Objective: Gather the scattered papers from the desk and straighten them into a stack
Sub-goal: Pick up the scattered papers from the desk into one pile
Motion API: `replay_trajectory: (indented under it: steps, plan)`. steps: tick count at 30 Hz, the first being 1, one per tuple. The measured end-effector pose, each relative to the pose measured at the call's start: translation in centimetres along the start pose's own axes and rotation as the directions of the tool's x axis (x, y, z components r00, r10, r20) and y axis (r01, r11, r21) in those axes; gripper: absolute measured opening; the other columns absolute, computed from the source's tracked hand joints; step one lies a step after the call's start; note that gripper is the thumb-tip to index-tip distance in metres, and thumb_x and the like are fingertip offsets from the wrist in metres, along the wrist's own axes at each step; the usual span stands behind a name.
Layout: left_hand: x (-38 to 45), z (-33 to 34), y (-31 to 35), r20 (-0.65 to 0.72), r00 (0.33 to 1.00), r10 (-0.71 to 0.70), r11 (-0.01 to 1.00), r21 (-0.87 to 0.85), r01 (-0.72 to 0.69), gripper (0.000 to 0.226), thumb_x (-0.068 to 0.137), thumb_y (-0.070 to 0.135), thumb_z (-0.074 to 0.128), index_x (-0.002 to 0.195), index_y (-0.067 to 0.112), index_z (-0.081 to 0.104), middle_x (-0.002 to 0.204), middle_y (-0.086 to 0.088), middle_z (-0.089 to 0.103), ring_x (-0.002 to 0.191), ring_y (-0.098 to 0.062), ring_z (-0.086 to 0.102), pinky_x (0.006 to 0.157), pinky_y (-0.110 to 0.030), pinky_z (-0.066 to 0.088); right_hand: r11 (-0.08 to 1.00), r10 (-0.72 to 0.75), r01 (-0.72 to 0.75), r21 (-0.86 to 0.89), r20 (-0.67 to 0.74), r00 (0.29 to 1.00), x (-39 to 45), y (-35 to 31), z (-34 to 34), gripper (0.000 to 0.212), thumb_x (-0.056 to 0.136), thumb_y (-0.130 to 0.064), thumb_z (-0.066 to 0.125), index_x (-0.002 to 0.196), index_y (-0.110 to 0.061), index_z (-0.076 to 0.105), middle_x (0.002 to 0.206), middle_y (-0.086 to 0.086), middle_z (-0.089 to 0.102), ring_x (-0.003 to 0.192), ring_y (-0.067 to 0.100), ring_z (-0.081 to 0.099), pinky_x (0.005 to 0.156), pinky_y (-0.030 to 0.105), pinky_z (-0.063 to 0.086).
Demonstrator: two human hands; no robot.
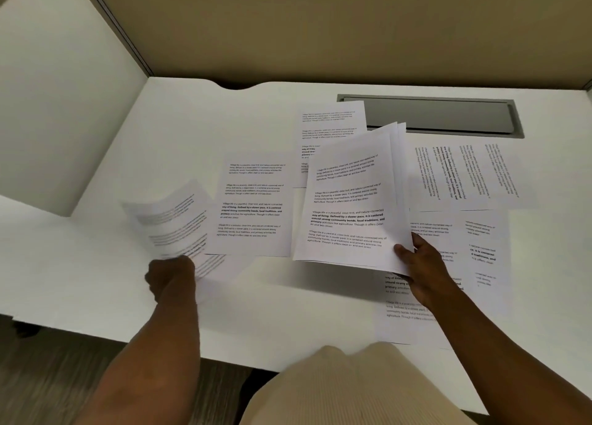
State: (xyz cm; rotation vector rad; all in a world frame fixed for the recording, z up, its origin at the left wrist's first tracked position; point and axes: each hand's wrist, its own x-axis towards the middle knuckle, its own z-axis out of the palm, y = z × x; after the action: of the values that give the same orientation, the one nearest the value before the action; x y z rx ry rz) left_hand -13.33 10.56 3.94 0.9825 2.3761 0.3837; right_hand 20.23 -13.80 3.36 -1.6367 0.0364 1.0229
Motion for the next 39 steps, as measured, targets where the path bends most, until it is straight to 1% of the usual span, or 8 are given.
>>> replay_trajectory:
  steps: [6,13,17,22,26,30,33,39]
  plan:
    - [0.9,-4.9,3.8,-0.323,0.911,0.255,0.960,-0.028,-0.278,0.033,0.087,0.015,0.051,0.118,0.009,0.062,0.120,-0.022,0.065,0.112,-0.043,0.060,0.096,-0.047,0.047,1.000,0.002,-0.002,0.011,0.002,1.000,0.0,-0.4,0.0,0.041,0.095,-0.003,0.053,0.132,-0.021,0.054,0.112,-0.002,0.064,0.094,0.015,0.062,0.076,0.035,0.052]
    - [0.1,-8.3,10.3,-0.255,0.705,0.662,0.668,-0.227,-0.709,0.031,0.092,0.018,0.052,0.115,0.000,0.063,0.119,-0.021,0.066,0.112,-0.032,0.061,0.098,-0.038,0.044,0.999,-0.001,0.000,0.045,0.010,1.000,0.1,-0.9,0.6,0.042,0.095,-0.003,0.053,0.132,-0.023,0.054,0.113,-0.002,0.063,0.094,0.014,0.062,0.075,0.035,0.053]
    - [-3.5,-6.3,12.6,0.157,0.690,0.707,0.567,-0.708,-0.421,0.021,0.090,0.015,0.059,0.110,0.018,0.067,0.117,-0.004,0.069,0.109,-0.022,0.065,0.098,-0.041,0.051,0.998,-0.011,0.009,0.065,0.027,1.000,0.1,-1.2,1.0,0.042,0.095,-0.002,0.053,0.132,-0.022,0.054,0.118,0.000,0.063,0.098,0.015,0.062,0.084,0.040,0.053]
    - [-9.4,-1.9,12.3,0.541,0.558,0.629,0.705,-0.699,-0.117,0.029,0.093,0.002,0.055,0.119,0.012,0.064,0.123,-0.012,0.067,0.115,-0.033,0.063,0.101,-0.048,0.049,0.993,-0.022,0.012,0.119,0.086,0.996,-0.3,-1.7,1.3,0.043,0.094,-0.003,0.054,0.133,-0.021,0.053,0.116,-0.002,0.064,0.101,0.017,0.062,0.078,0.035,0.054]
    - [-12.4,0.6,10.9,0.634,0.505,0.586,0.783,-0.603,-0.152,0.028,0.092,0.002,0.057,0.116,0.013,0.067,0.118,-0.007,0.071,0.105,-0.026,0.068,0.093,-0.041,0.054,0.992,-0.058,0.041,0.121,0.136,0.989,-0.7,-2.2,1.3,0.042,0.095,-0.008,0.055,0.134,-0.023,0.052,0.122,-0.003,0.064,0.107,0.020,0.062,0.085,0.039,0.055]
    - [-13.3,2.8,10.3,0.530,0.569,0.629,0.770,-0.529,-0.358,0.028,0.090,0.008,0.059,0.114,0.022,0.064,0.115,-0.001,0.069,0.103,-0.022,0.066,0.095,-0.043,0.053,0.986,-0.078,0.050,0.160,0.172,0.982,-0.8,-2.7,1.4,0.039,0.095,-0.009,0.054,0.132,-0.024,0.054,0.127,0.000,0.065,0.115,0.022,0.062,0.096,0.043,0.051]
    - [-13.3,3.6,10.3,0.571,0.569,0.592,0.789,-0.554,-0.266,0.044,0.086,0.005,0.064,0.123,0.024,0.050,0.122,-0.003,0.065,0.109,-0.024,0.064,0.097,-0.047,0.052,0.983,-0.105,0.068,0.170,0.222,0.969,-1.1,-2.9,1.6,0.040,0.093,-0.015,0.060,0.131,-0.026,0.057,0.125,-0.001,0.066,0.114,0.021,0.064,0.089,0.037,0.055]
    - [-13.3,4.2,9.9,0.826,0.242,0.509,0.841,-0.538,0.065,0.049,0.087,-0.003,0.060,0.133,0.013,0.056,0.126,-0.011,0.067,0.113,-0.032,0.065,0.088,-0.047,0.055,0.982,-0.141,0.092,0.164,0.319,0.937,-1.4,-3.2,1.4,0.050,0.085,-0.004,0.066,0.131,-0.021,0.057,0.125,0.005,0.067,0.114,0.022,0.064,0.094,0.040,0.053]
